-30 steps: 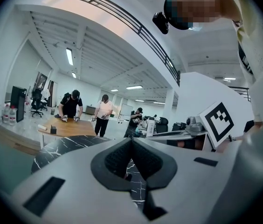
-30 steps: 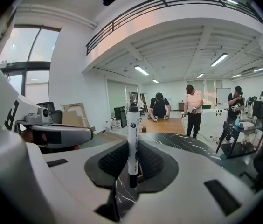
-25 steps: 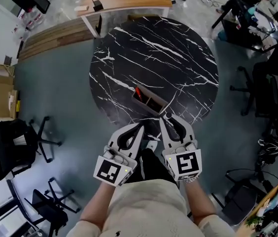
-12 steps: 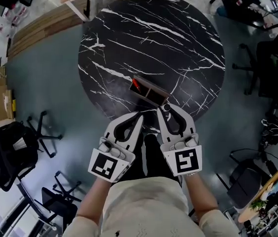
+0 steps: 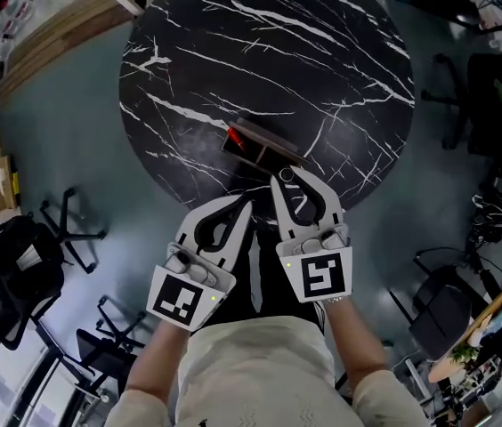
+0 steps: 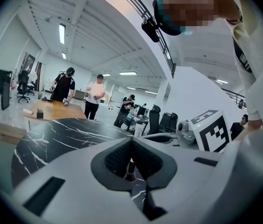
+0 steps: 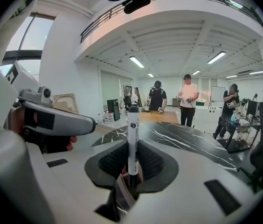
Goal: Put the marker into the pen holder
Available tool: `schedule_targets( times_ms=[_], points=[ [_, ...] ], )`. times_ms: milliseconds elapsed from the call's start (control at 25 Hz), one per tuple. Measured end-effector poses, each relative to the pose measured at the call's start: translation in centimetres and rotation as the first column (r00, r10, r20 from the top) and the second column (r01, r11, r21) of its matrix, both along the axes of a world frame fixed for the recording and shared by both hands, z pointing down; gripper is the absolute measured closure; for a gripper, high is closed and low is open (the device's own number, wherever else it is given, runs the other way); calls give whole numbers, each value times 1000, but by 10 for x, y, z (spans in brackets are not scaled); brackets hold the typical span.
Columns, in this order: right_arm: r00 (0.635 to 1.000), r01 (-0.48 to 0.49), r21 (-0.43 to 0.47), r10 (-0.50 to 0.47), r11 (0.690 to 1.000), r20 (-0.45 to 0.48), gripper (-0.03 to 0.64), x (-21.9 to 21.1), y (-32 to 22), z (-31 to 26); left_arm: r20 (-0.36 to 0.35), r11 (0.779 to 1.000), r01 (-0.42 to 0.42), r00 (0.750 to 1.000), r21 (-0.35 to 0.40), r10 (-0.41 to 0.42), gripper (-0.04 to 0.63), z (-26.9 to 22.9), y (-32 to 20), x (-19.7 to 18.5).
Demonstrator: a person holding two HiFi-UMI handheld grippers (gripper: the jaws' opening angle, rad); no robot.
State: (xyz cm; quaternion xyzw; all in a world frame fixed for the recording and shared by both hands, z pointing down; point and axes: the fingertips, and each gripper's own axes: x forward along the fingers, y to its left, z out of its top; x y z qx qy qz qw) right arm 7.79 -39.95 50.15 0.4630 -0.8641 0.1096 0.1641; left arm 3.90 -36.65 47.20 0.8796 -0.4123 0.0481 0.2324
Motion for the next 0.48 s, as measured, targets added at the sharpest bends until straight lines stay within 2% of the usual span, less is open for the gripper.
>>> schedule_targets(
  times_ms=[280, 480],
  points=[
    [990, 83, -18, -85, 996, -115, 543, -2, 4, 37, -3, 1000, -6, 1000, -23, 6, 588, 16, -3, 1],
    [987, 76, -17, -78, 997, -139, 543, -2, 4, 59, -8, 1000, -4, 1000, -29, 4, 588, 26, -5, 0]
  ],
)
